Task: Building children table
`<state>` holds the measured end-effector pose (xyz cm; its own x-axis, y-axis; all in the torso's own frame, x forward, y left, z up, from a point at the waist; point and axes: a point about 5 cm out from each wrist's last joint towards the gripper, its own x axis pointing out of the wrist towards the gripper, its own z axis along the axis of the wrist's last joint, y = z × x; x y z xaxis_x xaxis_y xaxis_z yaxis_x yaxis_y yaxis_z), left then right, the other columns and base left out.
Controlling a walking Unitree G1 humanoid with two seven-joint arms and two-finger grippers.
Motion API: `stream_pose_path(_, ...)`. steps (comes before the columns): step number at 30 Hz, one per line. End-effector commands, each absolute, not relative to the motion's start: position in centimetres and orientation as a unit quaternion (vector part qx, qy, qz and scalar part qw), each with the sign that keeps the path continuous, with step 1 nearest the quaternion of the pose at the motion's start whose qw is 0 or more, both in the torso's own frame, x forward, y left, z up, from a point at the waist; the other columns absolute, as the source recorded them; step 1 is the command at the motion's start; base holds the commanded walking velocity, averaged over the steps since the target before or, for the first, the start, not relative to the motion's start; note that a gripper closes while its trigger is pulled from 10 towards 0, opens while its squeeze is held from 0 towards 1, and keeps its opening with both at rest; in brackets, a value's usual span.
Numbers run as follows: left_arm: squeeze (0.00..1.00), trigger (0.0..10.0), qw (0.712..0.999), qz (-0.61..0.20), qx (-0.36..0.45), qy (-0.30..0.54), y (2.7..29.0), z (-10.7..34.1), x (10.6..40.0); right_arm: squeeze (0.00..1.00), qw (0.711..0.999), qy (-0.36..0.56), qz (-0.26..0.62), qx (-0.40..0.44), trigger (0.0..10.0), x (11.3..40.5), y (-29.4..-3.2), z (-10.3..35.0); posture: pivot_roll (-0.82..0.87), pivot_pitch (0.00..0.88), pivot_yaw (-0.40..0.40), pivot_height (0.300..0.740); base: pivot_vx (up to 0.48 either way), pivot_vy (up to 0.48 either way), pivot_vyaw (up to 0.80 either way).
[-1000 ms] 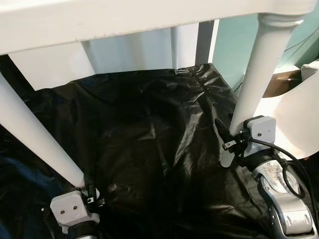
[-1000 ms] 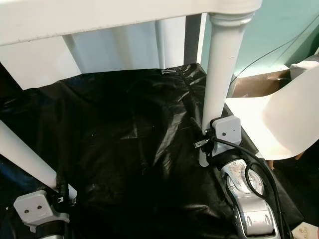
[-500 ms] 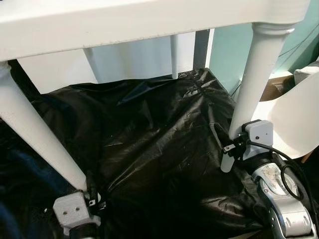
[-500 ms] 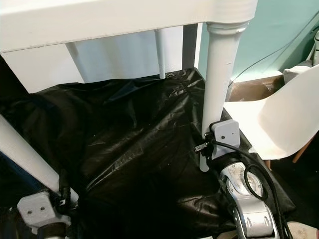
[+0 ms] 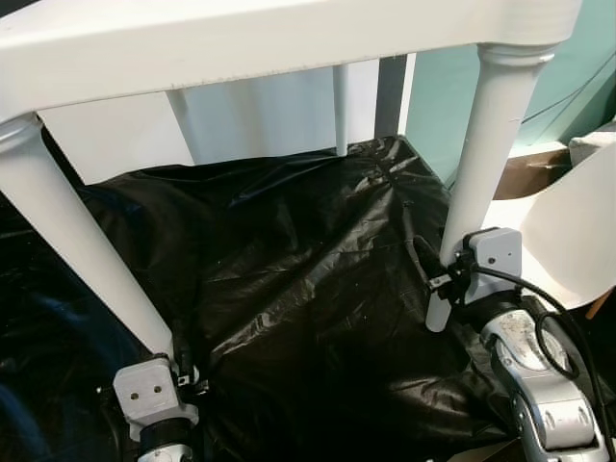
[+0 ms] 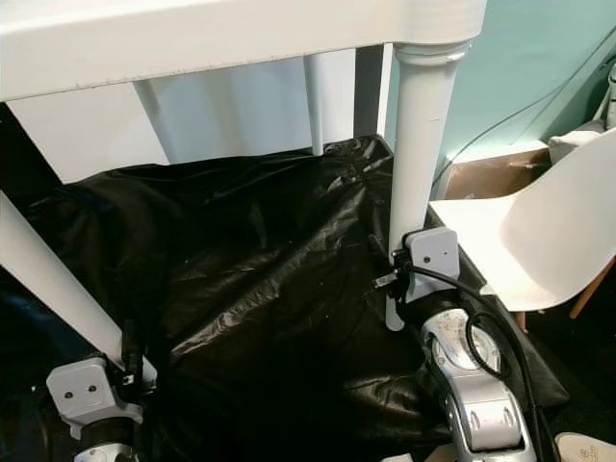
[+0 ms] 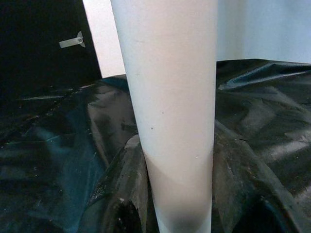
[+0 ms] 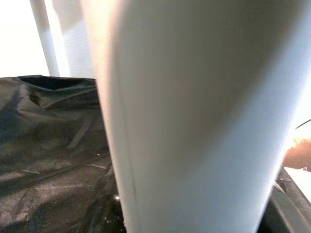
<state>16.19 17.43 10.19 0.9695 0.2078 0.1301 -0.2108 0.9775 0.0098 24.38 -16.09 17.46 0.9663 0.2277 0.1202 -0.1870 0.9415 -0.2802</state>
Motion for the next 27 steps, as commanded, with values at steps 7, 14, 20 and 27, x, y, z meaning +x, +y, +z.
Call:
stream_pose_path(7, 1.0, 10.0, 0.993, 0.073, 0.031, -0.085, 16.8, 10.7, 16.7, 1.0, 0.977, -0.054, 0.105, -0.178, 10.0, 24.2, -16.2, 16.2, -0.05, 0.0, 0.079, 0.74, 0.0, 0.0, 0.0)
stream_pose_path(14, 0.0, 10.0, 0.992, 0.094, 0.035, -0.083, 17.2, 10.8, 16.7, 0.0, 0.978, -0.047, 0.093, -0.178, 10.0, 24.0, -16.5, 15.8, -0.05, 0.0, 0.08, 0.74, 0.0, 0.0, 0.0)
stream_pose_path(20, 0.0, 10.0, 0.987, 0.128, 0.083, -0.054, 18.1, 9.1, 15.3, 0.0, 0.986, -0.029, 0.039, -0.161, 10.0, 23.0, -18.9, 14.0, -0.05, 0.0, 0.084, 0.74, 0.0, 0.0, 0.0)
stream_pose_path(27, 0.0, 10.0, 0.985, 0.144, 0.098, -0.021, 18.5, 7.3, 14.3, 0.0, 0.99, -0.015, -0.018, -0.138, 10.0, 21.6, -21.2, 12.1, -0.05, 0.0, 0.077, 0.74, 0.0, 0.0, 0.0)
